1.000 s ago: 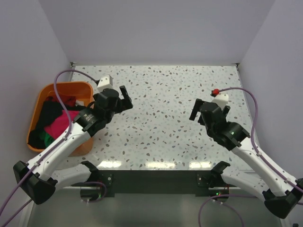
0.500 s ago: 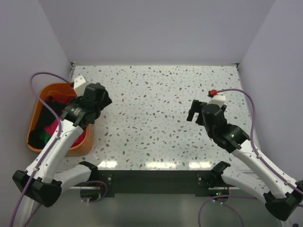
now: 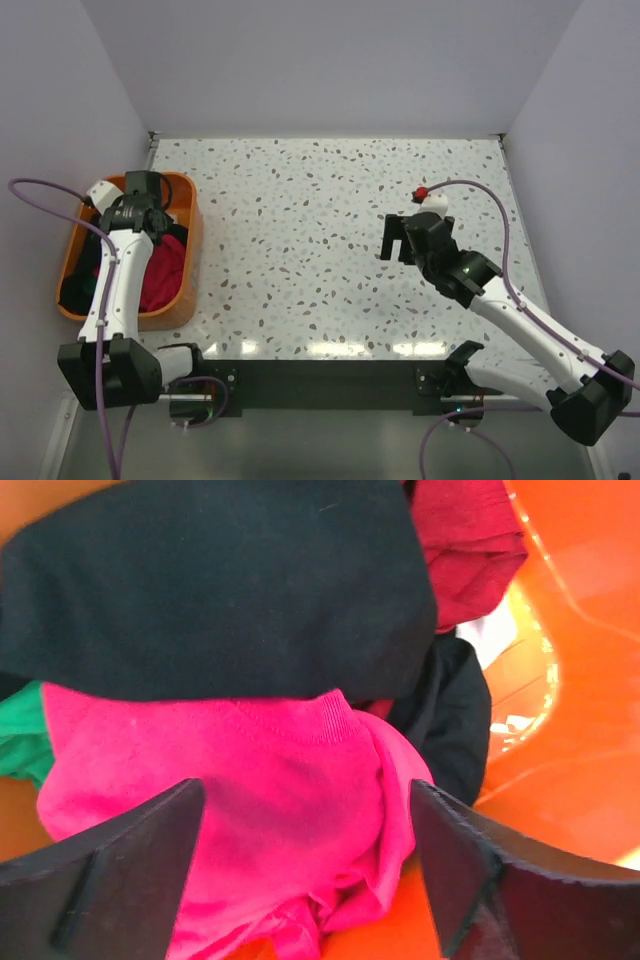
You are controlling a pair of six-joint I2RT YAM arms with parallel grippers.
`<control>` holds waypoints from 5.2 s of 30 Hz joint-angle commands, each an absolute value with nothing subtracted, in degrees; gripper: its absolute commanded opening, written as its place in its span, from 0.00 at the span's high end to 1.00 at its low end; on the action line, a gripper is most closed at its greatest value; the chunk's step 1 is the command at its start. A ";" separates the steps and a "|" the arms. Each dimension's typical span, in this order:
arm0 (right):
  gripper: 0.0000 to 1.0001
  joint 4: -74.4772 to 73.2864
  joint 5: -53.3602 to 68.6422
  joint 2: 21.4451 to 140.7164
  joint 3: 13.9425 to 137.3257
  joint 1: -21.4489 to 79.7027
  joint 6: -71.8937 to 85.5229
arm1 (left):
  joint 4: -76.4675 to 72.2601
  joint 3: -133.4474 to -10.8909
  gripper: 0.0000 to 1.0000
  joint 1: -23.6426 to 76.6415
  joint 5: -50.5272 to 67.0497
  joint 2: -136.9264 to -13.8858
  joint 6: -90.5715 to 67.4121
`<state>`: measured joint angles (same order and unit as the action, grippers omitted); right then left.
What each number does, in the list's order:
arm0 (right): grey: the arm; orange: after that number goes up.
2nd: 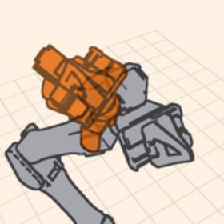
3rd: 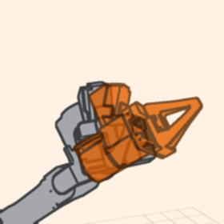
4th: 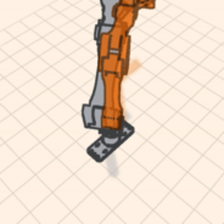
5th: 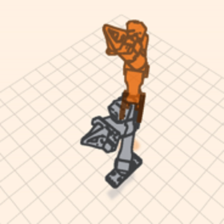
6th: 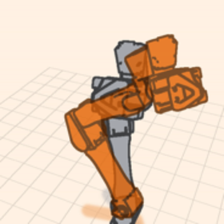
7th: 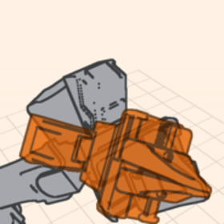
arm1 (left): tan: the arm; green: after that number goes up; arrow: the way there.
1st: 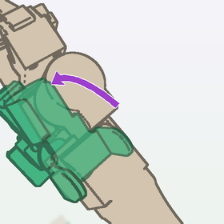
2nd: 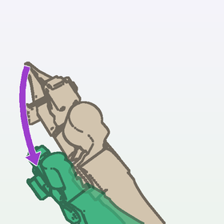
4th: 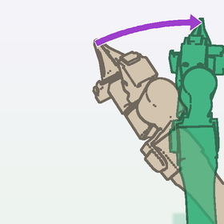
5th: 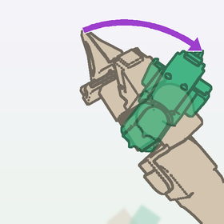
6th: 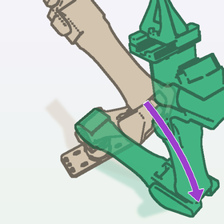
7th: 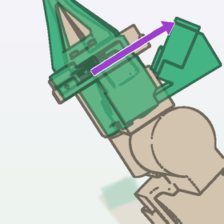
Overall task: Fold and stack the t-shirts
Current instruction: Grab the tshirt from the pile, then move the tshirt to the center of the board, then flatten the tshirt out
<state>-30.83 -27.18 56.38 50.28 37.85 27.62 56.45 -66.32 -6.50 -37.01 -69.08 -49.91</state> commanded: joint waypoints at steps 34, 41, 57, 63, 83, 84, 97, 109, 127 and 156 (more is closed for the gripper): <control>0.01 -29.44 -28.29 54.32 53.17 37.97 26.01 | 31.74 -101.66 1.00 -8.44 0.22 -66.35 -37.09; 0.01 -35.77 -33.75 52.65 57.12 37.97 28.21 | 26.18 -105.37 1.00 16.82 -9.31 -75.37 -32.01; 0.02 -57.03 -45.71 51.59 62.75 37.97 37.71 | 34.52 -96.88 0.00 37.97 -28.94 -82.88 -31.27; 0.01 -58.98 -41.94 52.73 61.09 37.97 36.48 | 40.26 -77.49 0.00 29.54 -23.84 -80.08 -38.67; 0.03 -26.65 -11.80 79.79 54.66 16.02 32.44 | 16.25 -59.03 0.01 39.90 -3.84 -86.90 -37.98; 0.04 -25.67 -11.17 81.81 55.28 14.87 31.91 | 18.70 -60.89 0.01 38.68 -8.30 -88.23 -37.27; 0.07 -27.51 -13.62 105.02 71.27 9.67 30.32 | 14.94 -83.83 0.12 27.42 9.41 -112.82 -22.52; 0.46 -25.05 -10.28 107.32 68.65 9.67 28.74 | 22.41 -108.17 0.11 32.60 9.86 -132.69 -10.29; 1.00 -26.27 -9.58 94.94 70.74 9.67 20.22 | 23.65 -114.72 1.00 34.89 -3.86 -128.87 -12.13; 1.00 -51.68 -10.72 58.18 123.83 9.67 14.33 | 24.87 -112.67 1.00 36.21 -12.39 -62.76 -17.05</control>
<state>-48.88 -8.29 55.68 121.75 9.96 16.47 22.81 -110.02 36.14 -12.75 -62.33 -15.97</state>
